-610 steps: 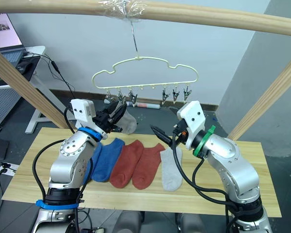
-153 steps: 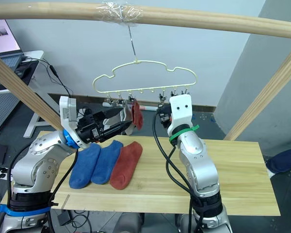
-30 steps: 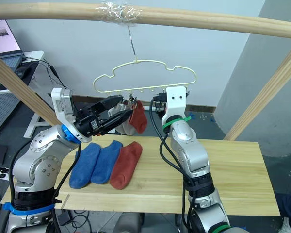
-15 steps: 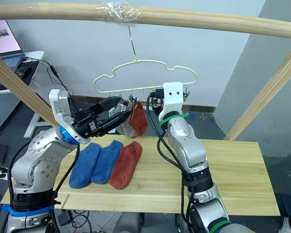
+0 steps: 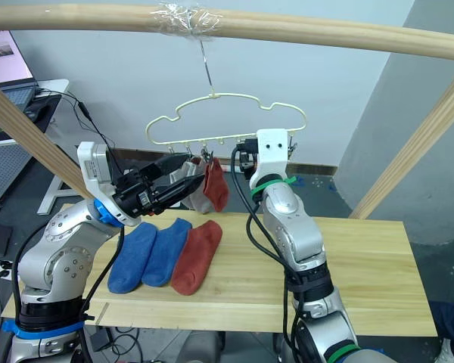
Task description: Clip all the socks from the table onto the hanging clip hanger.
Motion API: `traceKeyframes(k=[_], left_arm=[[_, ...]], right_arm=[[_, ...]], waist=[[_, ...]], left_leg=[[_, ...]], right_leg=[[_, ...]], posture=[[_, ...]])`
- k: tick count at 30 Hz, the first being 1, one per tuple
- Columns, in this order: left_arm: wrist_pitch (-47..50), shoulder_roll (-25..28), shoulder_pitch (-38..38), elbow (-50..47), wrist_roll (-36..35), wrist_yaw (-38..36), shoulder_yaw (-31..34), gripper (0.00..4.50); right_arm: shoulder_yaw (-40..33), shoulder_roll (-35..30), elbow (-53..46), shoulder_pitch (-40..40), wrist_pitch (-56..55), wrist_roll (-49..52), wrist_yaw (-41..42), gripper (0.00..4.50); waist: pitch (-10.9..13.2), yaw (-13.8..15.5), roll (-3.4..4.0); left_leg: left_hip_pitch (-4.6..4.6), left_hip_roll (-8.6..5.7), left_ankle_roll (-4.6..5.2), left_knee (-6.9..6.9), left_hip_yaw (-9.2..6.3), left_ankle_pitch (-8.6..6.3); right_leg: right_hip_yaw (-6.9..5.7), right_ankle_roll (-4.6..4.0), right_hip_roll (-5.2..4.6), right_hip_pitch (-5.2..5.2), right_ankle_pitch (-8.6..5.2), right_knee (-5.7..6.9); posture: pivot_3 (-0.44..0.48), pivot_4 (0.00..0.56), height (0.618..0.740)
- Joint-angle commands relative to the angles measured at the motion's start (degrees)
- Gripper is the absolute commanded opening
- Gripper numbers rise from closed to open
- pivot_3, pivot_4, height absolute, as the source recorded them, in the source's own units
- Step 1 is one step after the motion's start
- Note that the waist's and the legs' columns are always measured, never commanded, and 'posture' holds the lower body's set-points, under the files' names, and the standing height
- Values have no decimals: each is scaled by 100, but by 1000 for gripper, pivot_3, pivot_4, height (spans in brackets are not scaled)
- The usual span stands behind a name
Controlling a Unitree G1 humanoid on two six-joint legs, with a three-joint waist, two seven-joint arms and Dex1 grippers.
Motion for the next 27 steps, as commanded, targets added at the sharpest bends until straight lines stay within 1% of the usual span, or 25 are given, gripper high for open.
traceKeyframes(k=[1, 7, 27], left_arm=[[-93, 41, 1, -125, -77, -36, 111, 3519], [-37, 42, -44, -178, -89, 8, 75, 3519], [65, 25, -110, -373, -108, 209, 9, 3519]], right_arm=[[54, 290, -430, 119, 144, 1, -115, 2306], [180, 378, -675, 283, 342, 28, -164, 2306], [259, 399, -640, 83, 215, 96, -66, 2306]], waist=[[0, -5, 0], [0, -11, 0], [0, -9, 0]], left_leg=[[0, 0, 0, 0, 0, 0], [0, 0, 0, 0, 0, 0], [0, 0, 0, 0, 0, 0]], right_leg=[[0, 0, 0, 0, 0, 0], [0, 1, 0, 0, -1, 1], [0, 7, 0, 0, -4, 0]], posture=[[256, 217, 740], [251, 218, 740], [260, 213, 740]])
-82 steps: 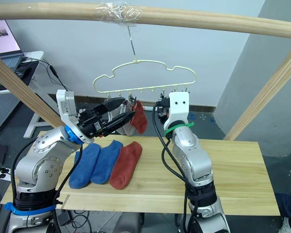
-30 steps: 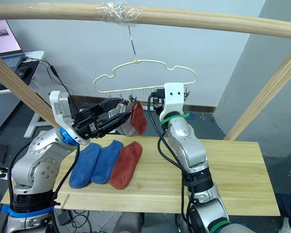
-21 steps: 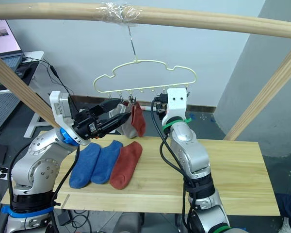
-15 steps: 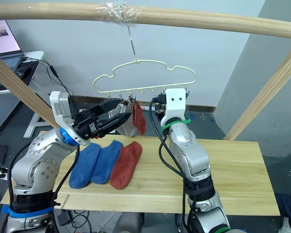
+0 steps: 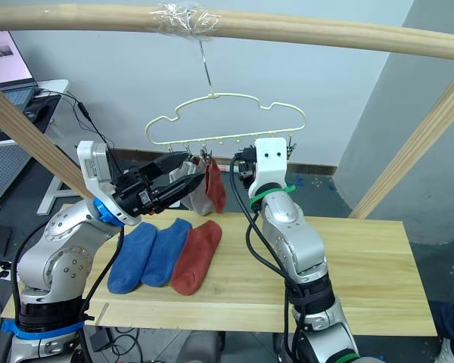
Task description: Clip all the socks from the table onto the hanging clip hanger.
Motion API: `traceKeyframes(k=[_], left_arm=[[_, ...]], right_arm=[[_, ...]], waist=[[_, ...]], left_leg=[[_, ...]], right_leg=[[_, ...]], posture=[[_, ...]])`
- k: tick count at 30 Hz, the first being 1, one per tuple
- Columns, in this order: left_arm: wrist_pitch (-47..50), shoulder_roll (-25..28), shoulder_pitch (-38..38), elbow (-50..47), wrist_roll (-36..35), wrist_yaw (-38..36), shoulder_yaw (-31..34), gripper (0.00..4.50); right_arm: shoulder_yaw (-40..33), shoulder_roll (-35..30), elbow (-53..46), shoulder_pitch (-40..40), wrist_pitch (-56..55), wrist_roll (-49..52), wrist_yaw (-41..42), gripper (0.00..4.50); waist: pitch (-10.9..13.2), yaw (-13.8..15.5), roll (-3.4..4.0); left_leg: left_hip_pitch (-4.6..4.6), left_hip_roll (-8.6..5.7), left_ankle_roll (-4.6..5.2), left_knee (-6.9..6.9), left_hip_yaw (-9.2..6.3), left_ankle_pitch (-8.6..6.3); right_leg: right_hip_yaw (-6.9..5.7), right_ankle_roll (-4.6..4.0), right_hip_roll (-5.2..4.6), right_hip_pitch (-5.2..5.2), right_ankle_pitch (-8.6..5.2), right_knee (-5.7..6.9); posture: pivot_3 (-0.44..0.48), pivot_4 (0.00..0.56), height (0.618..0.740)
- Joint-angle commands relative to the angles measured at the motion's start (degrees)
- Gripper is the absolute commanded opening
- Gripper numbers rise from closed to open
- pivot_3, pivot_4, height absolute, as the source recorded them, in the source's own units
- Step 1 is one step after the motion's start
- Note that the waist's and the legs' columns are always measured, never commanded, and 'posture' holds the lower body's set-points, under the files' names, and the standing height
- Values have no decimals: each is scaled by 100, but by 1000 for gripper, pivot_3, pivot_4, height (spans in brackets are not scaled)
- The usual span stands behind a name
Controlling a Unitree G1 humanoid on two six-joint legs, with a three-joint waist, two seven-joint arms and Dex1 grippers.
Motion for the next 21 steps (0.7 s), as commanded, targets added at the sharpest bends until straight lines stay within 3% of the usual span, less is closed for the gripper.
traceKeyframes(k=[1, 21], left_arm=[[9, 22, -91, -305, -99, 65, 7, 3519], [-23, 53, -76, -319, -157, 82, 57, 3519]], right_arm=[[29, 367, -219, -166, -142, 70, 25, 2306], [-116, 355, 214, -508, -510, 71, 53, 2306]], waist=[[0, 0, 0], [0, 5, 0]], left_leg=[[0, 0, 0, 0, 0, 0], [0, 0, 0, 0, 0, 0]], right_leg=[[0, 0, 0, 0, 0, 0], [-1, 0, 0, 0, 0, 0]], posture=[[260, 213, 740], [273, 210, 740]])
